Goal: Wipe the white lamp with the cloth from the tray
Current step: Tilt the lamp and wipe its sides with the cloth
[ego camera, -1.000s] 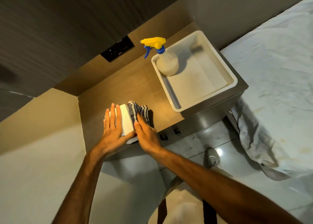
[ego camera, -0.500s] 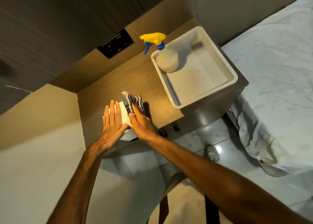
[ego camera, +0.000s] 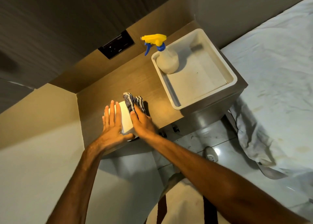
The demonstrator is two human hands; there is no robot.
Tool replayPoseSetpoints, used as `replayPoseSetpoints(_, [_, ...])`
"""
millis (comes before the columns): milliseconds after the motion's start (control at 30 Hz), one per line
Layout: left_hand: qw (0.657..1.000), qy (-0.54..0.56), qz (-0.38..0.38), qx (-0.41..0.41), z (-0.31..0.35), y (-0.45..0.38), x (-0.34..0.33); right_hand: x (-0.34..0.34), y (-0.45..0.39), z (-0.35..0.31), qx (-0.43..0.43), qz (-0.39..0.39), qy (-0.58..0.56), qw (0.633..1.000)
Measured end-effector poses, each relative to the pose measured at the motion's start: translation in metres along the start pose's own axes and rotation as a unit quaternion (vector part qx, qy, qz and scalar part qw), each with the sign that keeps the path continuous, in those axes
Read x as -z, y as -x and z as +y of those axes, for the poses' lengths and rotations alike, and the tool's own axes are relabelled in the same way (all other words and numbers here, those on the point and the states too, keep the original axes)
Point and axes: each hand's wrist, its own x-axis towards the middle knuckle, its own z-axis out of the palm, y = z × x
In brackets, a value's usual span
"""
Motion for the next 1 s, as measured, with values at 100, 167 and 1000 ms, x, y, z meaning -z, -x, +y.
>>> replayPoseSetpoints(100, [1.000, -0.002, -0.012, -0.011, 0.000, 0.001, 0.003, 0.009, -0.012, 0.003, -0.024, -0.014, 0.001, 1.000])
replayPoseSetpoints(167, [1.000, -0.003, -0.016, -0.016, -0.002, 0.001, 0.002, 0.007, 0.002, 0.012, -0.041, -0.020, -0.004, 0.999])
replayPoseSetpoints(1000, [0.998, -0.046, 0.033, -0.015, -0.012, -0.003, -0.011, 0.000, -0.006, 0.003, -0.031, 0.040, -0.008, 0.999])
